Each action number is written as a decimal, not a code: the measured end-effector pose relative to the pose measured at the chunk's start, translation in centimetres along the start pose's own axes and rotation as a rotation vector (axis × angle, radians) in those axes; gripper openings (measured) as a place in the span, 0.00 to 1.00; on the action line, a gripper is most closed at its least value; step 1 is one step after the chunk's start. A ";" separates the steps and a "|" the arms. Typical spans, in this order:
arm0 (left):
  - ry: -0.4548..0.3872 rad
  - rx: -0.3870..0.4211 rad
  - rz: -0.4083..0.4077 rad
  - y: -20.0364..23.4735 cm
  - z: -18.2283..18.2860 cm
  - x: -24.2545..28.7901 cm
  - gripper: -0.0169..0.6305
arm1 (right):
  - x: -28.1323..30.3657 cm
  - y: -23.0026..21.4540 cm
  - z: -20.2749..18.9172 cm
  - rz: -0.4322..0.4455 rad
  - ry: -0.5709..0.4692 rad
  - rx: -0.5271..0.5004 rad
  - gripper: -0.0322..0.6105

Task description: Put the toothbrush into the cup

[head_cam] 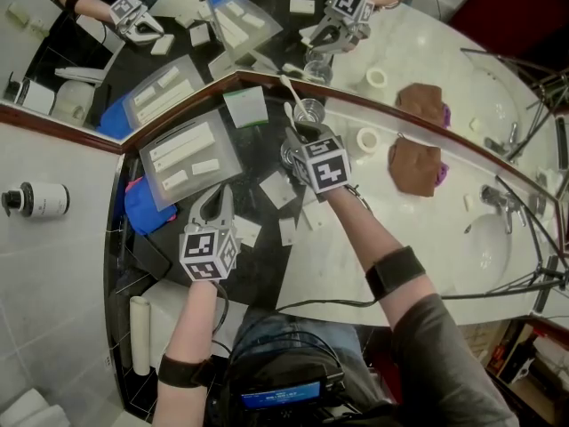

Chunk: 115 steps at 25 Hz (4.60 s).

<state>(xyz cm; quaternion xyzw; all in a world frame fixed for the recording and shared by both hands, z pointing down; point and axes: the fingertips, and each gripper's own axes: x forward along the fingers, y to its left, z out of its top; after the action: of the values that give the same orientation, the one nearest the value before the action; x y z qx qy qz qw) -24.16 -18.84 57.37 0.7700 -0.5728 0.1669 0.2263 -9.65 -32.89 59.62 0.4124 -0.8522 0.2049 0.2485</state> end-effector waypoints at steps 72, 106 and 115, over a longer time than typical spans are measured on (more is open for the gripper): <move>0.003 -0.011 0.049 -5.4 -5.4 -12.1 0.03 | -16.5 9.4 -29.9 0.118 0.527 -0.208 0.21; -0.085 0.037 -0.010 -8.8 -1.5 -14.6 0.03 | -28.8 4.4 -11.3 -0.002 -0.151 0.052 0.08; -0.089 0.050 -0.051 -10.4 -1.7 -15.2 0.03 | -33.0 1.5 -12.4 -0.075 -0.213 0.135 0.08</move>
<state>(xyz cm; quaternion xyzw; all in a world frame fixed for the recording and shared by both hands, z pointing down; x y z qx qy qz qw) -18.55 -3.11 49.31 0.7963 -0.5581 0.1412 0.1855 9.98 -5.27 49.70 0.4792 -0.8420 0.2073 0.1357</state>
